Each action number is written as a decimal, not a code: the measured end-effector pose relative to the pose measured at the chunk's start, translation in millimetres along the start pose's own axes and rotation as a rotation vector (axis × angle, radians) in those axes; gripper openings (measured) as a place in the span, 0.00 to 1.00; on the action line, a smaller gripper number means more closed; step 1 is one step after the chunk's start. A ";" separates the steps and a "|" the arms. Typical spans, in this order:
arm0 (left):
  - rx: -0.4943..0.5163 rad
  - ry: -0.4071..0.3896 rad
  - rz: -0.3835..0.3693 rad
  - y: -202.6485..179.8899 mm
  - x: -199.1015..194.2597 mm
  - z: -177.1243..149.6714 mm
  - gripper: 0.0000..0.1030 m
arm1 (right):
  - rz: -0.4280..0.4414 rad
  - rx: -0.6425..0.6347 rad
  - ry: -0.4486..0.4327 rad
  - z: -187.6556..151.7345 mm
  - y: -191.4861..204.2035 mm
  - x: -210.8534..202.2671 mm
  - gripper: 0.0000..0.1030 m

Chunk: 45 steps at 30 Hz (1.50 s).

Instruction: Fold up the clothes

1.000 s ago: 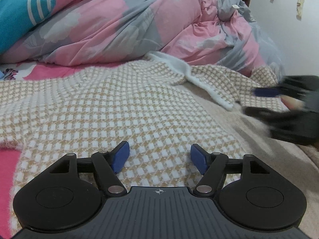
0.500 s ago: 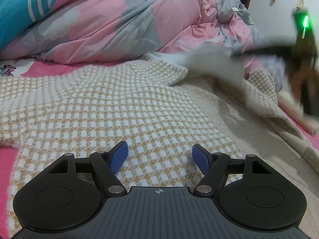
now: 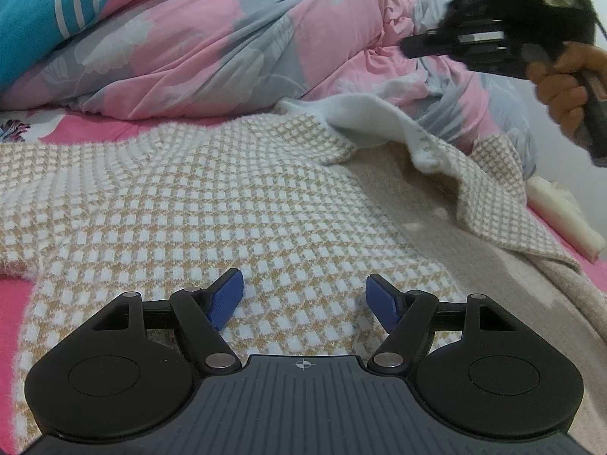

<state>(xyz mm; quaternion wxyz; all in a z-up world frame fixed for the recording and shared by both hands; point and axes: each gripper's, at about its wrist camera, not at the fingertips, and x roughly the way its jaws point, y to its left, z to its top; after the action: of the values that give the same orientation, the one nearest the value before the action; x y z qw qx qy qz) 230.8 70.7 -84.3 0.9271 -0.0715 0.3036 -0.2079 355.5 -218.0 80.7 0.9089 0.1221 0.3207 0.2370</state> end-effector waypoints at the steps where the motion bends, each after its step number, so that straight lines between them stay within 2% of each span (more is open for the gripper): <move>1: -0.002 0.000 -0.001 0.0 -0.2 0.0 0.70 | -0.005 -0.014 0.006 -1.5 4.2 3.6 0.00; 5: -0.009 -0.002 -0.005 0.2 -1.3 -0.4 0.70 | -0.040 -0.074 0.023 -14.6 13.3 -6.5 0.01; 7: -0.011 -0.003 -0.006 0.5 -1.4 -0.5 0.70 | -0.086 -0.137 0.028 -27.8 13.5 -28.3 0.06; 8: -0.012 -0.003 -0.007 0.7 -1.5 -0.5 0.70 | -0.119 -0.181 0.026 -37.0 12.1 -43.4 0.17; 9: -0.012 -0.003 -0.007 0.8 -1.5 -0.6 0.70 | -0.157 -0.232 0.022 -48.8 10.1 -61.2 0.34; 11: -0.012 -0.003 -0.007 0.7 -1.6 -0.7 0.70 | -0.237 -0.333 0.010 -74.1 5.7 -95.3 0.45; 15: -0.016 -0.005 -0.008 1.0 -1.3 -0.7 0.70 | -0.405 -0.522 0.098 -141.4 -7.5 -147.6 0.46; 18: -0.023 -0.007 -0.013 2.6 -2.1 -1.3 0.70 | -0.549 -0.654 0.160 -190.0 -18.2 -161.6 0.46; 20: -0.027 -0.009 -0.015 2.9 -2.7 -1.5 0.70 | -0.627 -0.692 0.180 -211.1 -29.3 -163.1 0.45; 27: -0.032 -0.010 -0.017 3.0 -3.5 -1.8 0.70 | -0.707 -0.769 0.130 -225.1 -41.1 -135.5 0.37; 29: -0.034 -0.010 -0.019 3.3 -3.6 -1.7 0.70 | -0.725 -0.801 0.154 -225.0 -45.1 -123.0 0.27; 32: -0.037 -0.010 -0.020 3.5 -3.8 -1.7 0.70 | -0.753 -0.874 0.193 -230.0 -51.2 -106.0 0.25; 33: -0.037 -0.010 -0.020 3.5 -3.9 -1.7 0.70 | -0.763 -0.888 0.201 -230.3 -52.6 -101.3 0.15; 34: -0.038 -0.010 -0.021 3.5 -4.1 -1.7 0.70 | -0.772 -0.886 0.205 -228.7 -53.1 -97.9 0.10; 36: -0.039 -0.010 -0.021 3.5 -4.5 -1.6 0.70 | -0.751 -0.798 0.199 -213.5 -51.6 -101.7 0.06; 38: -0.041 -0.011 -0.022 3.8 -4.8 -1.9 0.70 | -0.696 -0.648 0.164 -185.3 -48.6 -118.3 0.05; 41: -0.042 -0.011 -0.023 3.6 -5.1 -2.1 0.70 | -0.588 -0.371 0.063 -125.4 -43.9 -158.3 0.03; 43: -0.043 -0.011 -0.024 3.7 -5.1 -2.0 0.70 | -0.455 -0.156 0.018 -85.7 -44.1 -183.8 0.03; 45: -0.045 -0.011 -0.025 3.9 -5.1 -1.8 0.70 | -0.272 0.049 0.019 -58.2 -44.0 -198.2 0.03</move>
<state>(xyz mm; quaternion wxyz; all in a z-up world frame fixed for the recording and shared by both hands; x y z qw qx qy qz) 227.3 76.4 -84.0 0.9243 -0.0970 0.3022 -0.2122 198.5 -352.5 123.8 0.9263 0.0972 0.3487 0.1048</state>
